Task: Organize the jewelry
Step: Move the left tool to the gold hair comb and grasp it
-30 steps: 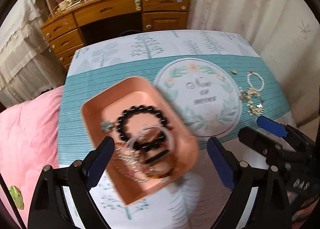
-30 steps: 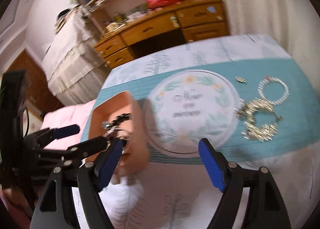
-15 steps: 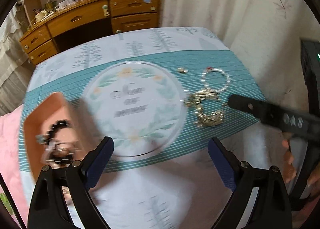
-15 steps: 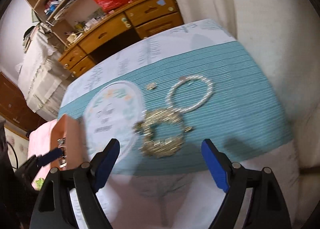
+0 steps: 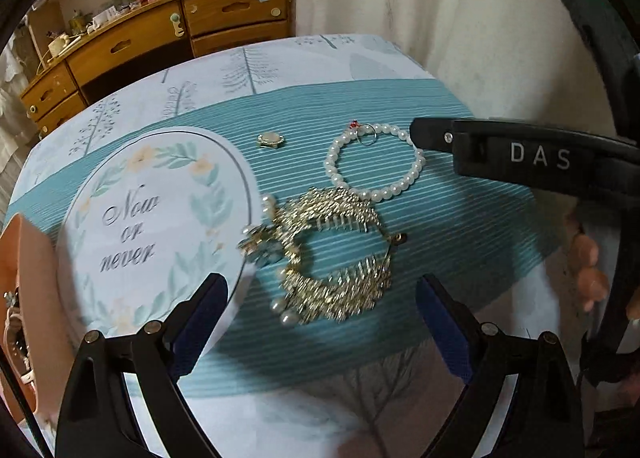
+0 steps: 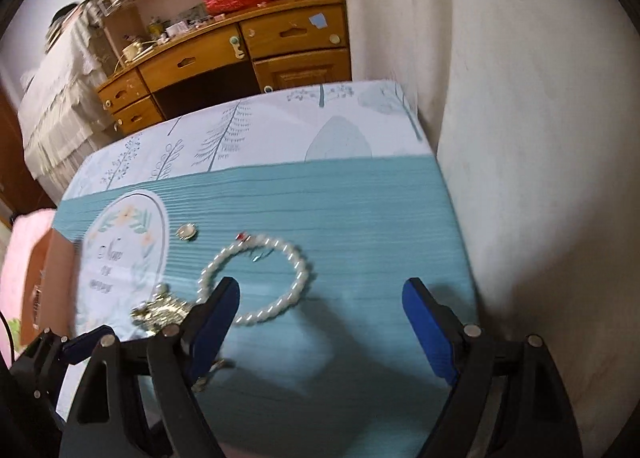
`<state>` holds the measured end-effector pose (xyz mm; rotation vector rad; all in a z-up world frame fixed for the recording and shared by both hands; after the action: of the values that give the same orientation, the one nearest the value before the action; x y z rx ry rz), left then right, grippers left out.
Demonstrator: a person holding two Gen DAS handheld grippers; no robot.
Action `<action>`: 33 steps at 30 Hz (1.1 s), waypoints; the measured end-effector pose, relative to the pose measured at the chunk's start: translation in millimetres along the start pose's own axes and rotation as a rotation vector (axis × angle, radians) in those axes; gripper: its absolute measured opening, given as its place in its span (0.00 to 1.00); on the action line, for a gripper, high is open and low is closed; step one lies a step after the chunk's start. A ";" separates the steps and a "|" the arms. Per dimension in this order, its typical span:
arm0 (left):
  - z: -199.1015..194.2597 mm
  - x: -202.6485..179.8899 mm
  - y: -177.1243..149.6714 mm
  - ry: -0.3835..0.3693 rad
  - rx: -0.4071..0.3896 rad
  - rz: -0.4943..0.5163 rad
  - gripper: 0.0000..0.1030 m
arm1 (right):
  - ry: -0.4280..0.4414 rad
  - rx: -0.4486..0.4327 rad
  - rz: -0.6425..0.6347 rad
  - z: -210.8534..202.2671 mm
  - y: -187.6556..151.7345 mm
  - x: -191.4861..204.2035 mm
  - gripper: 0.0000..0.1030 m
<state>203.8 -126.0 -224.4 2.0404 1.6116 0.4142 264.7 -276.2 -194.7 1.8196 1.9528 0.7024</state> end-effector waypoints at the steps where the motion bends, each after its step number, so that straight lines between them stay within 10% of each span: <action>1: 2.5 -1.1 1.1 0.001 0.000 0.000 0.91 | -0.010 -0.005 -0.027 2.1 2.0 0.4 0.81; 16: 20.6 -1.5 15.8 0.025 0.009 -0.023 0.91 | 0.029 0.043 -0.132 28.3 2.2 5.7 0.48; 26: 20.2 1.3 18.6 0.051 -0.002 -0.026 0.77 | 0.072 0.048 -0.120 27.3 3.3 5.4 0.10; 33: 14.5 7.1 20.1 0.039 -0.005 -0.054 0.57 | 0.111 0.032 -0.088 19.1 4.9 6.7 0.07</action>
<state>229.5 -125.5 -225.7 1.9920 1.6828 0.4409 279.3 -267.5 -206.7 1.7345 2.1120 0.7627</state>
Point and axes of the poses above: each gripper's, at about its wrist camera, not at the fingertips, and z roughly the way its jaws point, x to its left, y to its top, the point moved 2 cm from there along z, roughly the way its jaws point, and after that the axes turned 4 degrees about -x, right-handed, at the moved point
